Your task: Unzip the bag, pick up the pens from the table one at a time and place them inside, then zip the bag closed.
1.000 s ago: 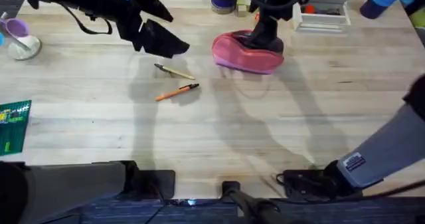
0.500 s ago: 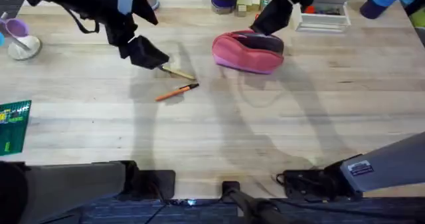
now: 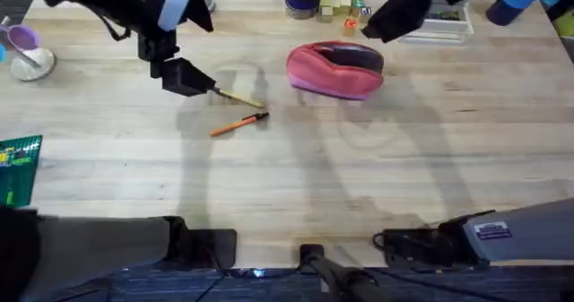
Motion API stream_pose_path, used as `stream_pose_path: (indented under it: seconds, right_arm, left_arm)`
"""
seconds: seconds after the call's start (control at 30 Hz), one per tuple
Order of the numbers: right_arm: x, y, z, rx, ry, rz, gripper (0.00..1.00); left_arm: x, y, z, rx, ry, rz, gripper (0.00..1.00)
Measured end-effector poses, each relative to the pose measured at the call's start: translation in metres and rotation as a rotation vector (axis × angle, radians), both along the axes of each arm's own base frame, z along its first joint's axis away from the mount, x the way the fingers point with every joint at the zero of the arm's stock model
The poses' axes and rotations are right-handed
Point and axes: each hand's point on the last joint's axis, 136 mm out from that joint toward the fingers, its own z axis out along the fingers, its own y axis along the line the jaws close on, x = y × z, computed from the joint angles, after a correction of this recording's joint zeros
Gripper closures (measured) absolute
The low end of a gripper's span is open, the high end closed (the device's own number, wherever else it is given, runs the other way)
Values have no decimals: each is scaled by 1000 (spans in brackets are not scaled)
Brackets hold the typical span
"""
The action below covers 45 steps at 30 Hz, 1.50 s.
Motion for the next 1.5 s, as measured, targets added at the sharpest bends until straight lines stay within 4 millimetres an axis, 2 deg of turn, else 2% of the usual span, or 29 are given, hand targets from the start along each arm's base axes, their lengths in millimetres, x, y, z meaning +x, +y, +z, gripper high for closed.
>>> stream_pose_path:
  seconds: [0.2, 0.3, 0.63, 1.03, 1.07, 1.17, 1.33, 1.5]
  right_arm:
    - [-5, -2, 3, 2, 6, -10, 6]
    - [-5, -2, 3, 3, 7, -12, 6]
    - [-10, -4, 1, -1, 31, -16, 5]
    - [-16, -5, 0, 8, 69, -51, 5]
    - [-21, -6, 6, 13, 56, -55, 6]
    - [-27, -9, 15, 10, 33, -63, 5]
    - [-36, -15, 30, 1, -17, -74, 6]
    - [-38, -18, 32, -8, -27, -81, 5]
  left_arm:
    - [10, 0, -31, 1, 80, -14, 7]
    - [11, 0, -40, -2, 109, -14, 7]
    - [9, -4, -42, -3, 126, -26, 7]
    - [8, -29, -61, 46, 156, -116, 7]
    - [9, -27, -74, 54, 195, -116, 7]
    - [8, -28, -89, 56, 242, -120, 8]
    - [7, -34, -106, 70, 287, -142, 7]
    - [10, -37, -120, 123, 291, -168, 7]
